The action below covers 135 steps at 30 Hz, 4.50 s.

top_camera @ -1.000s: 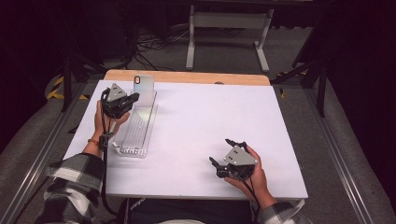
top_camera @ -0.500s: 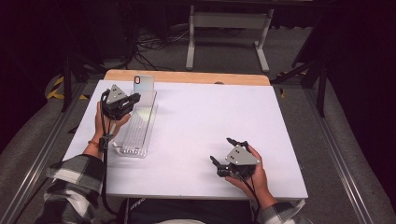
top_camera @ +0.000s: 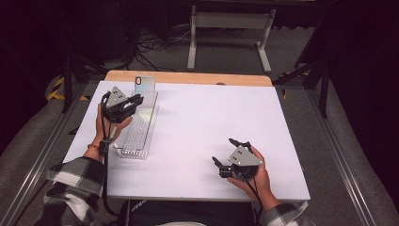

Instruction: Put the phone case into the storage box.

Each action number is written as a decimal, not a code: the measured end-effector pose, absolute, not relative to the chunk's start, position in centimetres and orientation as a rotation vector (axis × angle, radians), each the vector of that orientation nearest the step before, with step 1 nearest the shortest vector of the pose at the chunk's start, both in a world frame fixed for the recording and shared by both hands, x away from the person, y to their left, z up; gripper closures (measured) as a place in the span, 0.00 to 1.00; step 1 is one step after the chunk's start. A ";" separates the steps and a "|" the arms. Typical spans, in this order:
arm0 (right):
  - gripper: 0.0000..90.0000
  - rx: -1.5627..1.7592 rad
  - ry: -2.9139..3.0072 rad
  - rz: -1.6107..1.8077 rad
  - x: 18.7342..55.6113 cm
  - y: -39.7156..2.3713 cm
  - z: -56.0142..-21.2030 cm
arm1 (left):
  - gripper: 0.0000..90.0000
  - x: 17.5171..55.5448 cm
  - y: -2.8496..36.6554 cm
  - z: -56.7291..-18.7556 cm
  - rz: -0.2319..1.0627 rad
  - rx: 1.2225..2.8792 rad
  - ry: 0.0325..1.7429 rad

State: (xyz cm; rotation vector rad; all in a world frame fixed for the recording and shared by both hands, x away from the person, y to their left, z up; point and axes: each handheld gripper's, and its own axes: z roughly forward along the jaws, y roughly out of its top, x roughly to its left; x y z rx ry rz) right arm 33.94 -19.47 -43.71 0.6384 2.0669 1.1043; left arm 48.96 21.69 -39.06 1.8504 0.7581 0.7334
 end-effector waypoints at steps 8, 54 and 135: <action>0.20 0.655 2.061 1.119 34.1 -19.7 -43.5 | 0.84 48.7 21.7 -39.0 0.726 1.840 0.741; 0.20 0.678 2.056 1.136 34.6 -19.8 -43.3 | 0.35 47.4 22.2 -39.6 0.704 1.805 0.751; 0.12 0.692 1.953 1.213 34.3 -20.9 -41.8 | 0.04 43.3 20.5 -38.0 0.694 1.780 0.558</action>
